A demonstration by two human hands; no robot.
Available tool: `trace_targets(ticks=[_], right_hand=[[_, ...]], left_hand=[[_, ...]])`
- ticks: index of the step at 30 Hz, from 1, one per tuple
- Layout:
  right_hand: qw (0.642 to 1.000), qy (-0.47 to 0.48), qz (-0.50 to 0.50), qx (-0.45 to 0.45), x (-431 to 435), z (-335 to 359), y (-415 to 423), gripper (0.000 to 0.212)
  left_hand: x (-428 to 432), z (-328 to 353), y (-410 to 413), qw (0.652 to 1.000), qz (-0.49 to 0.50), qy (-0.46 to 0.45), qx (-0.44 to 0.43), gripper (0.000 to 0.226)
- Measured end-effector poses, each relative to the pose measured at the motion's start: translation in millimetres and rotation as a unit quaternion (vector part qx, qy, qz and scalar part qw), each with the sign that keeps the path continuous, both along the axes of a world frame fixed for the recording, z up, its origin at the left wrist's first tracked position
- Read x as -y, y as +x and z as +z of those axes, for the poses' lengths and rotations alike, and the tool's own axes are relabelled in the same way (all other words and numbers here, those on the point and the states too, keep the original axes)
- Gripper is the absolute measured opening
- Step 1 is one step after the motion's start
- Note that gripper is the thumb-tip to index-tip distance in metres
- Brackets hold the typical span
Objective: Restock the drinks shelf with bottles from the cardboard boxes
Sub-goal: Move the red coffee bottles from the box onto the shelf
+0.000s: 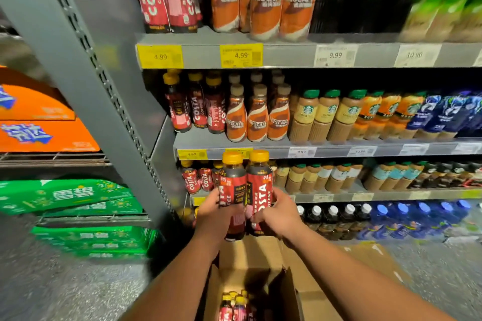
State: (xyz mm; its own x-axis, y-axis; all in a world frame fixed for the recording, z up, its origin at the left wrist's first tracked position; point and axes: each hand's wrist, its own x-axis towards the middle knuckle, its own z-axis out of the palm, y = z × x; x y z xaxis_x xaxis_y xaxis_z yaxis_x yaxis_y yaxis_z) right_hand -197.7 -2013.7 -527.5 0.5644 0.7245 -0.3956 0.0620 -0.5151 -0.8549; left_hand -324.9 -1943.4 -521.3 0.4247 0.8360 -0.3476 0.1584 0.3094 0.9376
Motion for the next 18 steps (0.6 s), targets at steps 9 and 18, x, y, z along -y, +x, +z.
trace_targets(ticks=[9, 18], right_hand=[[0.997, 0.052, 0.02, 0.059, -76.7, 54.2, -17.4, 0.055], [0.986, 0.1, -0.017, 0.135, -165.7, 59.2, -16.0, 0.052]], left_hand=[[-67.8, 44.1, -17.2, 0.99, 0.051, 0.071, 0.107, 0.041], [-147.7, 49.8, -6.9, 0.984, 0.074, 0.122, 0.107, 0.034]])
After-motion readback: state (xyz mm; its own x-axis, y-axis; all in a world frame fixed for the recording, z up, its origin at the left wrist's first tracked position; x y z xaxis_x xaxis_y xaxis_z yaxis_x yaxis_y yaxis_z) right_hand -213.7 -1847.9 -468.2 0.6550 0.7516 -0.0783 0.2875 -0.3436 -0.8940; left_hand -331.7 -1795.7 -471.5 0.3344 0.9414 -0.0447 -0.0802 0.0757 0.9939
